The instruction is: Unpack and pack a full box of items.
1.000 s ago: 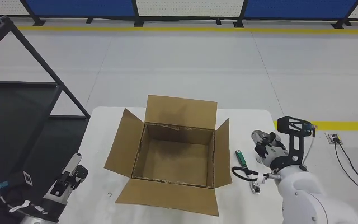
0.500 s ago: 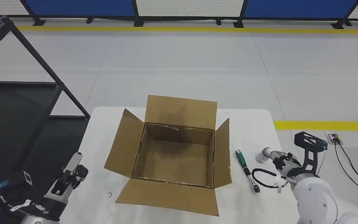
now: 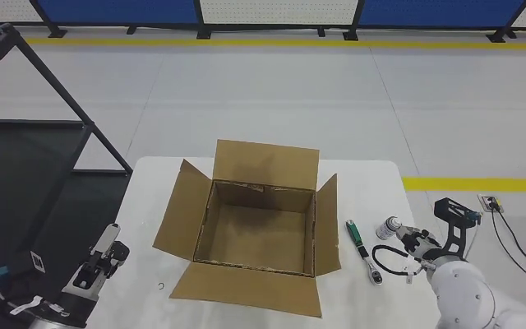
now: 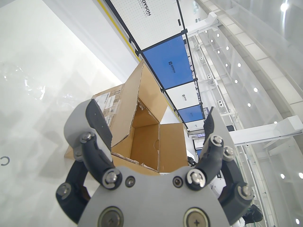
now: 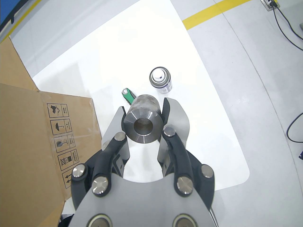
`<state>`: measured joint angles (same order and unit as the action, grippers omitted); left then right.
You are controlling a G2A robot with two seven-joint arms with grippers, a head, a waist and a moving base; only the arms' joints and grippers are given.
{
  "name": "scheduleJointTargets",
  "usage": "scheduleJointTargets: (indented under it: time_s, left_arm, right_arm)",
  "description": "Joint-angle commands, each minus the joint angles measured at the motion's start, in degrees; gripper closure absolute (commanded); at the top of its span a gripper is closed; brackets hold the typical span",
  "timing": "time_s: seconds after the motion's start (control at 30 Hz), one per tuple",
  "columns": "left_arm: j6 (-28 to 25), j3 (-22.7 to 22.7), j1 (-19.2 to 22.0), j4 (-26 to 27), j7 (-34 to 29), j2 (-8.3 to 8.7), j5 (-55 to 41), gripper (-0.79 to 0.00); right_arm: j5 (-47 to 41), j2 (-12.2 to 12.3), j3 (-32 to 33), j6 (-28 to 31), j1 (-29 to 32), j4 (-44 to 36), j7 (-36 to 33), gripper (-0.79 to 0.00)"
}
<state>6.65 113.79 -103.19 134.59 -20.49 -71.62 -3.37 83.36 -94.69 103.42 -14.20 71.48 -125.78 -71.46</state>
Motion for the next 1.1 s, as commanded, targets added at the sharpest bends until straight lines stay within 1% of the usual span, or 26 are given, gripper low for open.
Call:
scheduleJointTargets:
  time_s: [0.0, 0.07, 0.13, 0.27, 0.43, 0.5, 0.63, 0.77, 0.93, 1.07]
  left_arm:
    - [0.0, 0.0, 0.0, 0.0, 0.0, 0.0, 0.0, -0.785]
    - [0.0, 0.0, 0.0, 0.0, 0.0, 0.0, 0.0, -0.785]
    - [0.0, 0.0, 0.0, 0.0, 0.0, 0.0, 0.0, -0.785]
    - [0.0, 0.0, 0.0, 0.0, 0.0, 0.0, 0.0, -0.785]
    - [0.0, 0.0, 0.0, 0.0, 0.0, 0.0, 0.0, -0.785]
    - [0.0, 0.0, 0.0, 0.0, 0.0, 0.0, 0.0, -0.785]
    - [0.0, 0.0, 0.0, 0.0, 0.0, 0.0, 0.0, -0.785]
    - [0.0, 0.0, 0.0, 0.0, 0.0, 0.0, 0.0, -0.785]
    - [0.0, 0.0, 0.0, 0.0, 0.0, 0.0, 0.0, -0.785]
    - [0.0, 0.0, 0.0, 0.0, 0.0, 0.0, 0.0, -0.785]
  right_arm:
    - [-0.4, 0.0, -0.5, 0.6, 0.4, 0.3, 1.5, 0.0]
    - [2.4, 0.1, -1.7, -0.5, 0.9, 1.9, 4.0, 0.0]
    - [5.2, 0.2, -2.8, -2.5, 0.2, 4.3, 4.1, 0.0]
    - [7.7, 0.5, -2.0, -3.9, -2.1, 9.0, 1.5, 0.0]
    - [13.4, 1.1, -1.2, -4.6, -6.1, 17.4, -2.0, 0.0]
    - [14.0, 1.3, -0.8, -4.8, -7.7, 20.1, -2.9, 0.0]
    - [13.8, 1.7, 0.6, -4.0, -9.5, 23.9, -3.9, 0.0]
    - [12.3, 2.2, 2.6, -1.7, -10.1, 25.5, -4.6, 0.0]
    - [11.0, 2.7, 3.8, 1.6, -9.1, 24.9, -4.1, 0.0]
    - [10.7, 3.1, 3.5, 4.0, -7.9, 24.7, -4.2, 0.0]
